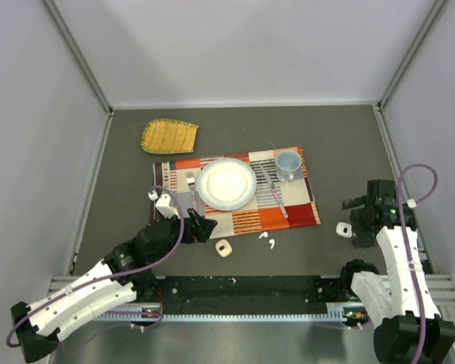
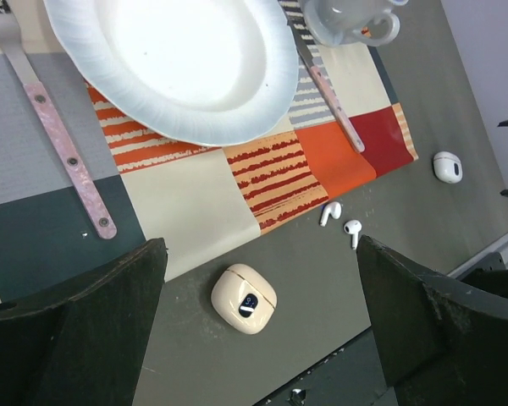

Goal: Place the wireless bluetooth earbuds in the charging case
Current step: Pick up the charging case from the center of the board.

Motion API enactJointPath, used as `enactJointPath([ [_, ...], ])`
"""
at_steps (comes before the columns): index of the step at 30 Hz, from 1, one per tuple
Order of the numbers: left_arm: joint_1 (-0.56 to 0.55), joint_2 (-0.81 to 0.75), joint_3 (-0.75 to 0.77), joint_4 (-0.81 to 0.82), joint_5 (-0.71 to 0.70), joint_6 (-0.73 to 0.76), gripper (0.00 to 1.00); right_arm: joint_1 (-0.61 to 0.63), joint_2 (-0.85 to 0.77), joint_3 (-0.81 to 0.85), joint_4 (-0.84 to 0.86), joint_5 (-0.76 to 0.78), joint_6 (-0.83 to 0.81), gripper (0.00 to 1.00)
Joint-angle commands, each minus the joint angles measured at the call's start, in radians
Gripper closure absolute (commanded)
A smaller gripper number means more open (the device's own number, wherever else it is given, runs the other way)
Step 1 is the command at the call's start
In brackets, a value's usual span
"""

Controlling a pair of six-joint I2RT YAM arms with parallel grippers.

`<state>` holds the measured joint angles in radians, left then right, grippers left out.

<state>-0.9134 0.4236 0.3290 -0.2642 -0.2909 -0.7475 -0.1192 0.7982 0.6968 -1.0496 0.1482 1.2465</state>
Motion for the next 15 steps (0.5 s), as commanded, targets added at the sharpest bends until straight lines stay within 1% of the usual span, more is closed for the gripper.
enactJointPath([
  [1, 0.004, -0.042, -0.005, -0.001, -0.047, 0.027, 0.01, -0.011, -0.005, 0.018, -0.044, 0.01, 0.125, 0.04],
  [8, 0.004, -0.078, -0.007, -0.052, -0.077, 0.039, 0.01, -0.017, 0.081, 0.018, -0.032, 0.06, 0.143, 0.05],
  [10, 0.004, -0.083, -0.008, -0.058, -0.082, 0.036, 0.01, -0.052, 0.127, 0.02, 0.002, 0.027, 0.117, 0.06],
  [15, 0.005, -0.08, -0.015, -0.052, -0.09, 0.02, 0.01, -0.115, 0.217, 0.032, 0.034, 0.019, 0.096, 0.08],
])
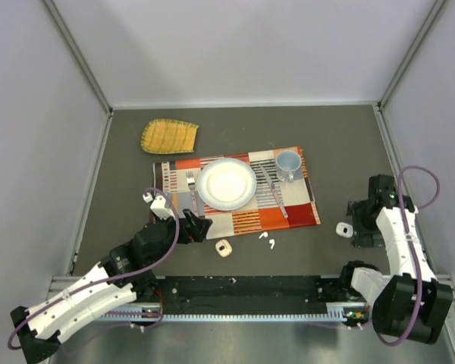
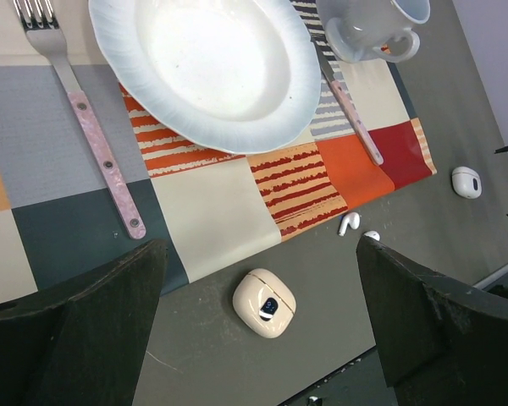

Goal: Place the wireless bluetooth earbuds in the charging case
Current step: Pick up the charging case from the center of the board.

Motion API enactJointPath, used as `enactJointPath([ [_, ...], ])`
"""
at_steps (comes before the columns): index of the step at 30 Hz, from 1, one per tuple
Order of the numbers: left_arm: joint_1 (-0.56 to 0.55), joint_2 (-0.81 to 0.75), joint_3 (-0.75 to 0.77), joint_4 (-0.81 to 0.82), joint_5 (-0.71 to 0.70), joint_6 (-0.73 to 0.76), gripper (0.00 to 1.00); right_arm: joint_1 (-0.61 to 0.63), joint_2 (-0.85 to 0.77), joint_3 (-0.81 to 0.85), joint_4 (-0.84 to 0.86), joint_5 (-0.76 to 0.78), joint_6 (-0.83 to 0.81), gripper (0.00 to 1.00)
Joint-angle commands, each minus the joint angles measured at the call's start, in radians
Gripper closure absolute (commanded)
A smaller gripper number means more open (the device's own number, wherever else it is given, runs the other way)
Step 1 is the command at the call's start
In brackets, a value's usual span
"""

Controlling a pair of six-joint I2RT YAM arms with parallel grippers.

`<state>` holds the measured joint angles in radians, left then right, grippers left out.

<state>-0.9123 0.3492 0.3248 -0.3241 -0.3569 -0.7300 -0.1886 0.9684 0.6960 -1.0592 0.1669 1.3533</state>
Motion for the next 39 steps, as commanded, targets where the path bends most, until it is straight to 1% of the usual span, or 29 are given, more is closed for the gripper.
enactJointPath([
  [1, 0.003, -0.006, -0.012, 0.01, -0.024, -0.002, 0.01, -0.049, 0.062, 0.03, 0.056, -0.004, -0.002, 0.09],
  [7, 0.003, 0.002, -0.006, 0.013, -0.024, -0.005, 0.01, -0.06, 0.116, -0.012, 0.114, -0.093, 0.043, 0.14],
  [8, 0.003, 0.004, -0.004, 0.01, -0.024, -0.003, 0.01, -0.061, 0.133, -0.018, 0.122, -0.096, 0.056, 0.17],
  [12, 0.004, 0.004, 0.005, -0.004, -0.033, -0.003, 0.01, -0.078, 0.156, -0.047, 0.157, -0.105, 0.082, 0.21],
  [19, 0.004, 0.008, 0.008, -0.01, -0.024, -0.017, 0.01, -0.101, 0.173, -0.067, 0.188, -0.057, 0.102, 0.27],
  [20, 0.004, 0.01, 0.01, -0.016, -0.022, -0.02, 0.01, -0.104, 0.18, -0.067, 0.186, -0.058, 0.106, 0.29],
  [25, 0.004, 0.004, 0.02, -0.038, -0.016, -0.023, 0.01, -0.124, 0.231, -0.072, 0.212, -0.066, 0.102, 0.32],
  [27, 0.004, -0.007, 0.022, -0.041, -0.017, -0.028, 0.01, -0.132, 0.245, -0.073, 0.22, -0.075, 0.099, 0.36],
  [35, 0.004, -0.021, 0.03, -0.052, -0.025, -0.043, 0.01, -0.153, 0.268, -0.118, 0.268, -0.083, 0.118, 0.41],
  [39, 0.004, -0.019, 0.034, -0.056, -0.028, -0.049, 0.01, -0.158, 0.285, -0.13, 0.295, -0.093, 0.106, 0.48],
])
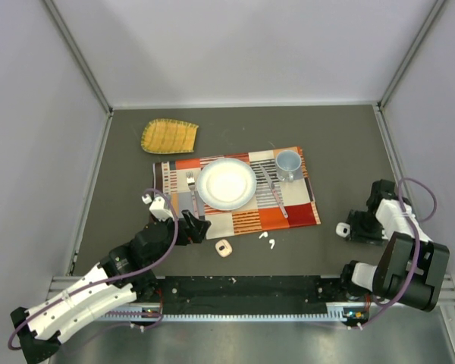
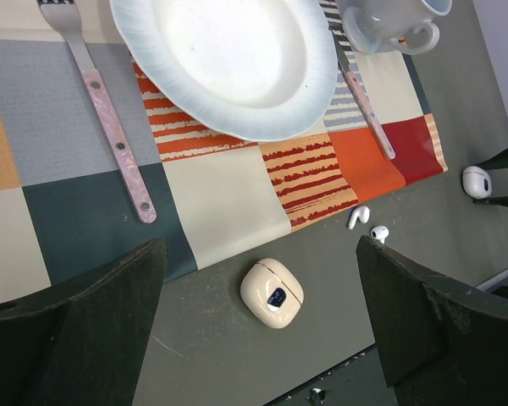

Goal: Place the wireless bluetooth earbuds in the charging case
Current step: Pick up the charging case from the center of the board, then pass from the right arm to the left

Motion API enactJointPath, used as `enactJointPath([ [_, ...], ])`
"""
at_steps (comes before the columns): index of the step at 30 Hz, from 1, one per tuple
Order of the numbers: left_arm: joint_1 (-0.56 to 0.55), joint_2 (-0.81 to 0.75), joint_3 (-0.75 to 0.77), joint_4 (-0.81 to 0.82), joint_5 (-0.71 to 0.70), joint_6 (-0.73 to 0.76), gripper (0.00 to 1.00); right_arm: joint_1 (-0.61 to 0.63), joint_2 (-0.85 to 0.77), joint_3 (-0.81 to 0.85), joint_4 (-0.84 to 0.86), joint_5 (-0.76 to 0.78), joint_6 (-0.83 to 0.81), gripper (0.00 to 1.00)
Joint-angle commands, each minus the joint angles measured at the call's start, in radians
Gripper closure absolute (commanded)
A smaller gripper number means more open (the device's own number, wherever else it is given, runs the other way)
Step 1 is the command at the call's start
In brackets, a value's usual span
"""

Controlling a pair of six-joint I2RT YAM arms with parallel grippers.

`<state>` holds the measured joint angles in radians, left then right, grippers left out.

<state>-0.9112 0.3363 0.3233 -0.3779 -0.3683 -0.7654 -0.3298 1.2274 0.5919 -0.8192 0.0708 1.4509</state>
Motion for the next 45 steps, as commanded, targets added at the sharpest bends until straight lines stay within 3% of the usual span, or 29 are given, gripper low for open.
enactJointPath([
  [1, 0.003, -0.01, 0.037, 0.0, -0.023, -0.018, 0.01, -0.018, 0.027, -0.027, 0.058, -0.002, 0.003, 0.51],
  [9, 0.003, -0.006, 0.048, 0.027, -0.024, -0.02, 0.01, -0.023, -0.02, -0.07, 0.084, -0.012, -0.02, 0.68],
  [15, 0.005, -0.002, 0.057, 0.022, -0.029, -0.044, 0.01, -0.025, -0.127, -0.098, 0.112, -0.045, -0.081, 0.92],
  [16, 0.005, 0.003, 0.057, 0.025, -0.027, -0.038, 0.01, -0.023, -0.172, -0.102, 0.12, -0.049, -0.09, 1.0],
  [23, 0.003, 0.015, 0.057, 0.072, 0.012, -0.031, 0.01, -0.023, -0.374, -0.112, 0.118, -0.106, -0.13, 1.0],
  [33, 0.003, 0.082, 0.031, 0.21, 0.088, -0.086, 0.01, -0.02, -0.492, -0.089, 0.1, -0.388, -0.149, 1.0],
  [38, 0.003, 0.11, 0.01, 0.37, 0.135, -0.055, 0.01, 0.038, -0.522, -0.035, 0.1, -0.448, -0.132, 1.0],
  [40, 0.003, 0.133, 0.014, 0.439, 0.166, 0.004, 0.11, 0.077, -0.548, -0.026, 0.121, -0.457, -0.087, 1.0],
  [45, 0.003, 0.217, 0.043, 0.542, 0.202, 0.029, 0.03, 0.175, -0.578, 0.003, 0.193, -0.494, 0.003, 1.0],
])
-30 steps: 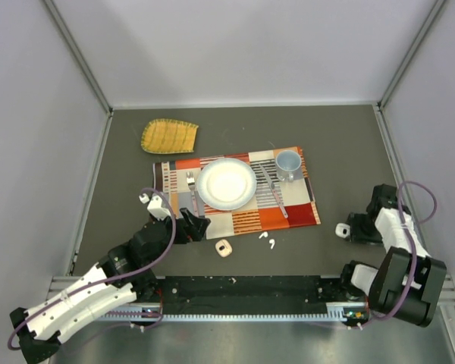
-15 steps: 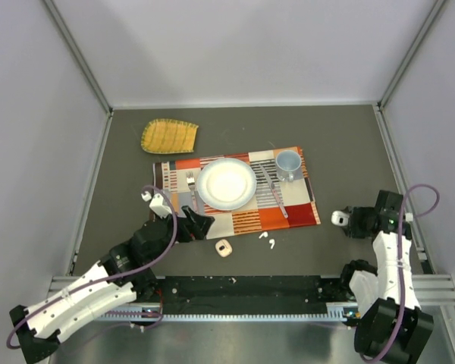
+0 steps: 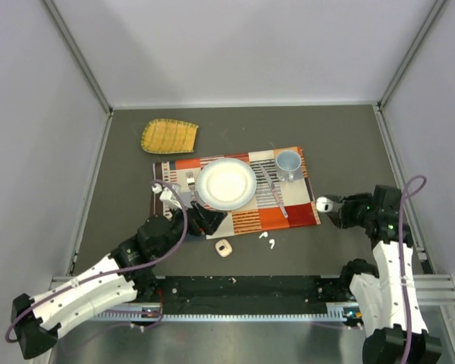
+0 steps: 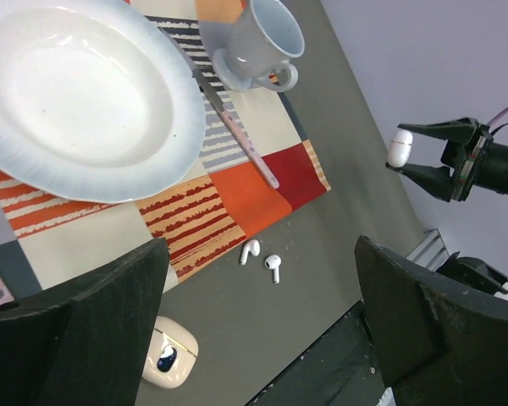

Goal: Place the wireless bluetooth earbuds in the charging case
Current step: Pass from the right arm to the left

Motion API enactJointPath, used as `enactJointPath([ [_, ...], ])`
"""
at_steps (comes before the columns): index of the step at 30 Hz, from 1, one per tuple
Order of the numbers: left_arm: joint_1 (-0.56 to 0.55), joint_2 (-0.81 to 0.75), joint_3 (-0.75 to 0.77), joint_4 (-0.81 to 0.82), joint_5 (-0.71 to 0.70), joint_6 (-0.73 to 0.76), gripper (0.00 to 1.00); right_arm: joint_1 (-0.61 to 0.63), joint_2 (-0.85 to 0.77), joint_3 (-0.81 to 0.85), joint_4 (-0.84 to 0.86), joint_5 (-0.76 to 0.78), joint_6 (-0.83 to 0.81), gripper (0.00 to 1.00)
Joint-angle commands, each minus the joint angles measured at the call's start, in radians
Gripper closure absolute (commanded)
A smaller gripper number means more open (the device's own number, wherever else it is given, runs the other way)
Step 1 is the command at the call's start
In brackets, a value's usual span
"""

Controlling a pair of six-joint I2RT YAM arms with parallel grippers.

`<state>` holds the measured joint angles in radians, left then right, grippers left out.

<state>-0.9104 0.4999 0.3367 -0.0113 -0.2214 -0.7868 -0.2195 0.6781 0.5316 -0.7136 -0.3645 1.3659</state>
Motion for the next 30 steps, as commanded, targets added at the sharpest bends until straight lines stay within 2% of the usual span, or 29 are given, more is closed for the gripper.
enactJointPath([
  [1, 0.002, 0.068, 0.038, 0.191, 0.065, 0.052, 0.01, 0.077, -0.031, 0.07, 0.1, -0.063, 0.102, 1.0],
  [6, 0.002, 0.169, 0.062, 0.272, 0.109, 0.06, 0.01, 0.213, -0.043, 0.11, 0.186, 0.012, 0.182, 1.0],
  [9, 0.001, 0.235, 0.1, 0.31, 0.157, 0.086, 0.01, 0.353, -0.02, 0.123, 0.267, 0.073, 0.243, 1.0],
  [10, 0.001, 0.25, 0.117, 0.341, 0.171, 0.092, 0.01, 0.43, -0.012, 0.133, 0.278, 0.117, 0.257, 1.0],
  [13, 0.001, 0.302, 0.145, 0.407, 0.183, 0.112, 0.01, 0.547, 0.001, 0.139, 0.334, 0.259, 0.309, 1.0],
  [14, 0.001, 0.325, 0.15, 0.427, 0.186, 0.121, 0.01, 0.63, 0.006, 0.139, 0.351, 0.3, 0.324, 1.0],
  [16, -0.001, 0.347, 0.16, 0.459, 0.182, 0.126, 0.01, 0.701, 0.021, 0.133, 0.419, 0.396, 0.369, 1.0],
  [17, -0.001, 0.362, 0.16, 0.502, 0.177, 0.13, 0.01, 0.782, 0.027, 0.133, 0.433, 0.432, 0.387, 1.0],
  [20, -0.016, 0.39, 0.157, 0.578, 0.142, 0.144, 0.01, 0.92, 0.064, 0.128, 0.514, 0.559, 0.446, 1.0],
  [24, -0.067, 0.425, 0.157, 0.658, 0.087, 0.201, 0.01, 1.043, 0.136, 0.133, 0.63, 0.66, 0.493, 1.0],
  [30, -0.142, 0.46, 0.122, 0.781, -0.018, 0.326, 0.01, 1.131, 0.21, 0.148, 0.736, 0.734, 0.544, 1.0],
])
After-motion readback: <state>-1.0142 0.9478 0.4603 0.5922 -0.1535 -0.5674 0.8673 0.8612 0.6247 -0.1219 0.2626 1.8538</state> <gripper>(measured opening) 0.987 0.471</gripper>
